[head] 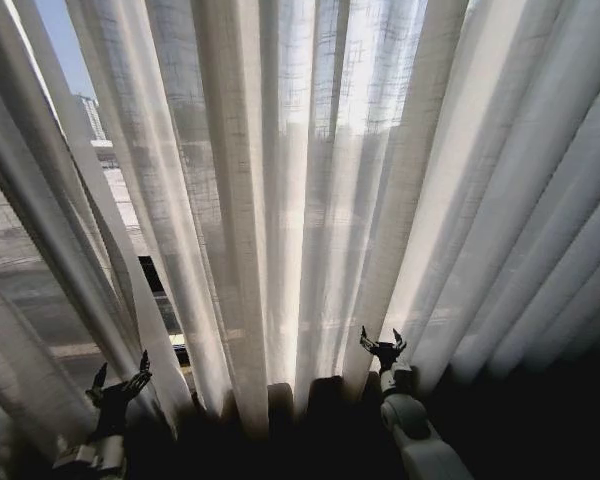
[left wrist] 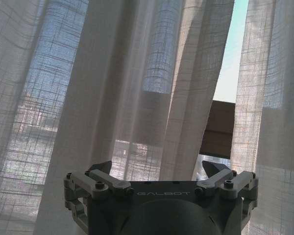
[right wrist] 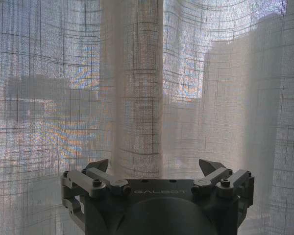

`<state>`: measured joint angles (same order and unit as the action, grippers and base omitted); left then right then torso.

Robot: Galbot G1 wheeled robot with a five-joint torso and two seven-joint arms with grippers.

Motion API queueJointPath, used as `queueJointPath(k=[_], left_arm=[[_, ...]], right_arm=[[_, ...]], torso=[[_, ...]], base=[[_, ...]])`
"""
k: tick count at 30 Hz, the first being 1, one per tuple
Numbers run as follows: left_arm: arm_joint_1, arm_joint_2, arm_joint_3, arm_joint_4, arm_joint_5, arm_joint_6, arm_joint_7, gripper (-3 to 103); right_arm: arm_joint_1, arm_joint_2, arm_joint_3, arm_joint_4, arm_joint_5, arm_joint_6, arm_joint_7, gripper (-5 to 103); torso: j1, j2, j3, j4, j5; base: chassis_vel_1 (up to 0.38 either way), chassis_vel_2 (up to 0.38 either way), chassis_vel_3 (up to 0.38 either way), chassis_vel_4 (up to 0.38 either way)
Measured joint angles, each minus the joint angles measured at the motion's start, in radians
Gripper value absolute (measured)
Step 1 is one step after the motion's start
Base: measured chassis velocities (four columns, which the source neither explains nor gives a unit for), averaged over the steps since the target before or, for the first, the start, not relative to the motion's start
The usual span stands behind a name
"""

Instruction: Open the curtains by pulling them apart, changing their state from closed to fully open.

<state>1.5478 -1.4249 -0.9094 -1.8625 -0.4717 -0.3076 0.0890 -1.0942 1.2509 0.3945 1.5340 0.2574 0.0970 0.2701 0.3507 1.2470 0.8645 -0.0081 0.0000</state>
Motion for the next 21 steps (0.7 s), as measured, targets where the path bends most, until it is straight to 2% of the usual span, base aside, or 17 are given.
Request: queueJointPath(k=[3,5,8,10,12,16,18,19,21], left_arm=[[0.000,0.000,0.000,0.000,0.000,0.000,0.000,100],[0.000,0.000,0.000,0.000,0.000,0.000,0.000,100],[0.000,0.000,0.000,0.000,0.000,0.000,0.000,100],[0.000,0.000,0.000,0.000,0.000,0.000,0.000,100],[0.000,0.000,0.000,0.000,0.000,0.000,0.000,100],[0.000,0.000,0.000,0.000,0.000,0.000,0.000,100],[0.000,0.000,0.000,0.000,0.000,0.000,0.000,100],[0.000,0.000,0.000,0.000,0.000,0.000,0.000,100],[0.000,0.000,0.000,0.000,0.000,0.000,0.000,100]], right_arm=[[0.016,-0.007,-0.014,-0.011,0.007,0.008,-0.014,100],[0.023,-0.015,-0.037,-0.011,0.021,0.014,-0.050,101],[0.023,-0.019,-0.063,-0.001,0.030,0.017,-0.074,96],[0.023,-0.021,-0.088,0.006,0.029,0.017,-0.085,89],[0.023,-0.021,-0.094,0.007,0.029,0.017,-0.087,89],[0.030,-0.024,-0.108,0.008,0.027,0.015,-0.098,96],[0.031,-0.027,-0.108,0.006,0.020,0.018,-0.107,86],[0.029,-0.027,-0.107,0.005,0.019,0.021,-0.109,86],[0.020,-0.028,-0.104,0.005,0.015,0.029,-0.116,75]], torso=[[0.000,0.000,0.000,0.0000,-0.0001],[0.000,0.000,0.000,-0.0001,0.0002],[0.000,0.000,0.000,-0.0003,0.0001],[0.000,0.000,0.000,-0.0002,0.0001],[0.000,0.000,0.000,-0.0001,0.0001],[0.000,0.000,0.000,-0.0001,0.0000],[0.000,0.000,0.000,-0.0001,0.0001],[0.000,0.000,0.000,-0.0001,0.0001],[-0.001,0.000,0.000,-0.0002,0.0001]], base=[[0.000,0.000,0.000,0.000],[0.000,0.000,0.000,0.000],[0.000,0.000,0.000,0.000],[0.000,0.000,0.000,0.000],[0.000,0.000,0.000,0.000],[0.000,0.000,0.000,0.000],[0.000,0.000,0.000,0.000],[0.000,0.000,0.000,0.000],[0.000,0.000,0.000,0.000]])
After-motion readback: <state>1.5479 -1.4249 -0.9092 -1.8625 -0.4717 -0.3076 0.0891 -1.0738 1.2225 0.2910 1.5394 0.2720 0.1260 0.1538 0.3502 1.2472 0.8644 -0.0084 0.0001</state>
